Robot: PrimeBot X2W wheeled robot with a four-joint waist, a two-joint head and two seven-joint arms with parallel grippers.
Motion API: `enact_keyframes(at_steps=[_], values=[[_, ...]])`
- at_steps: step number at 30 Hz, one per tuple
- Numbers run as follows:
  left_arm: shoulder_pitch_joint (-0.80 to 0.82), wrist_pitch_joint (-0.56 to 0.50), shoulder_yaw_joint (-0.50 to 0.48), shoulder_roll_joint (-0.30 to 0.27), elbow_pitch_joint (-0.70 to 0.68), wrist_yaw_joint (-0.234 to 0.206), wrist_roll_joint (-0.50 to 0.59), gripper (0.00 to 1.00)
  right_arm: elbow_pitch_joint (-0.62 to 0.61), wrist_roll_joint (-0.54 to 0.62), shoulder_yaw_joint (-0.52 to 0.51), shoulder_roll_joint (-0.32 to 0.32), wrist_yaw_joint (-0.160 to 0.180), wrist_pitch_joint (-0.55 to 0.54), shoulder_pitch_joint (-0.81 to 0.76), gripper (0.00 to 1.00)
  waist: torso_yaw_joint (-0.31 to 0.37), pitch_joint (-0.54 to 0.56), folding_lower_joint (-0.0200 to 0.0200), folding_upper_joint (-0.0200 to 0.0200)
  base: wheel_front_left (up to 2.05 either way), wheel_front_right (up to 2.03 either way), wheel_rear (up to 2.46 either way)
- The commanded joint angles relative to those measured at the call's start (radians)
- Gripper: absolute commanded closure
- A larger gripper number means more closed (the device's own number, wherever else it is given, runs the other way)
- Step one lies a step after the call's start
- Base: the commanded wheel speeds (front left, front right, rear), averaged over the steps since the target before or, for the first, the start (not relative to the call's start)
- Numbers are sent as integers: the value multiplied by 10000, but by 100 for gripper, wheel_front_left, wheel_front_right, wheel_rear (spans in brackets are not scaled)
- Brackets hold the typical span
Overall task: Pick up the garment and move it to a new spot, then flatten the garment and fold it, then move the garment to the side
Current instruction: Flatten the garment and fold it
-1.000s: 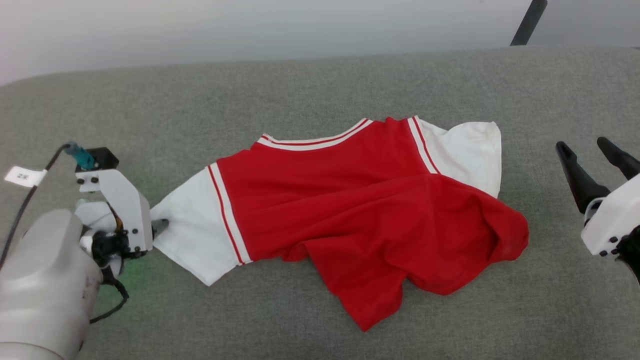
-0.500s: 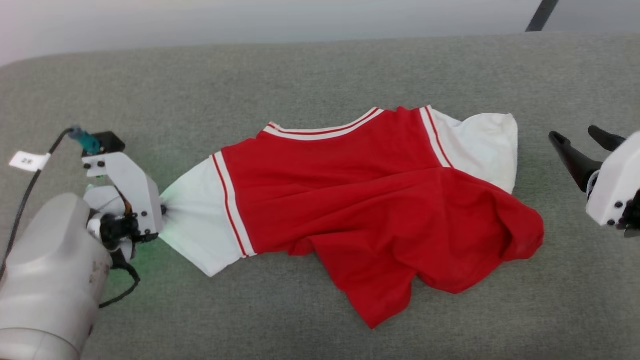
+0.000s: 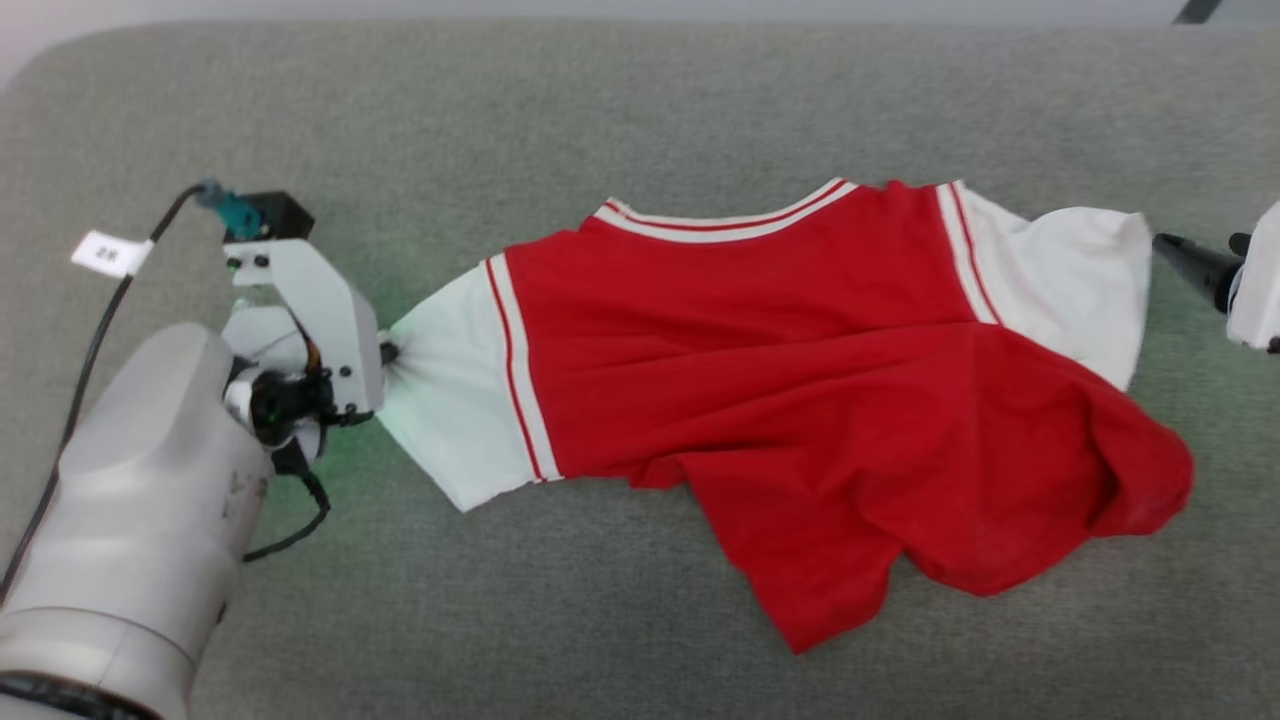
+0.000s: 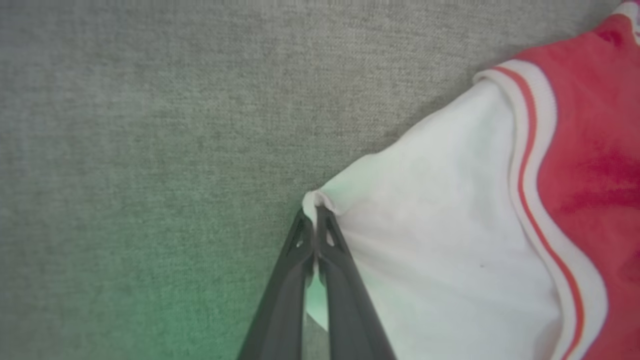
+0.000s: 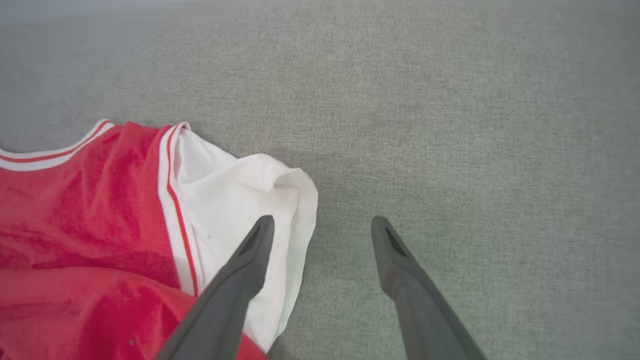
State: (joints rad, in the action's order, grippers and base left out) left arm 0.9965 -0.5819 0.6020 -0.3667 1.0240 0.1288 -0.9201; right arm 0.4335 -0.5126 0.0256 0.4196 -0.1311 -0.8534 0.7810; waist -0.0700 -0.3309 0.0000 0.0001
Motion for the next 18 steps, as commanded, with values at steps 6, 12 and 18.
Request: enact_keyframes(at_steps=[6, 12, 18], values=[[101, 130, 537, 478, -120, 27, -237, 100, 1199, 0, 416, 58, 6, 127, 816, 0, -558, -620, 0, -1, 0, 0, 0], [305, 243, 962, 531, -198, 5, -501, 100, 2369, 45, 733, 33, 6, 126, 1333, 0, -744, -817, 0, -1, 0, 0, 0], [455, 293, 1390, 555, -141, 5, -710, 100, 3591, -114, 1025, -121, 6, -159, 1480, 0, -865, -893, 0, -1, 0, 0, 0]])
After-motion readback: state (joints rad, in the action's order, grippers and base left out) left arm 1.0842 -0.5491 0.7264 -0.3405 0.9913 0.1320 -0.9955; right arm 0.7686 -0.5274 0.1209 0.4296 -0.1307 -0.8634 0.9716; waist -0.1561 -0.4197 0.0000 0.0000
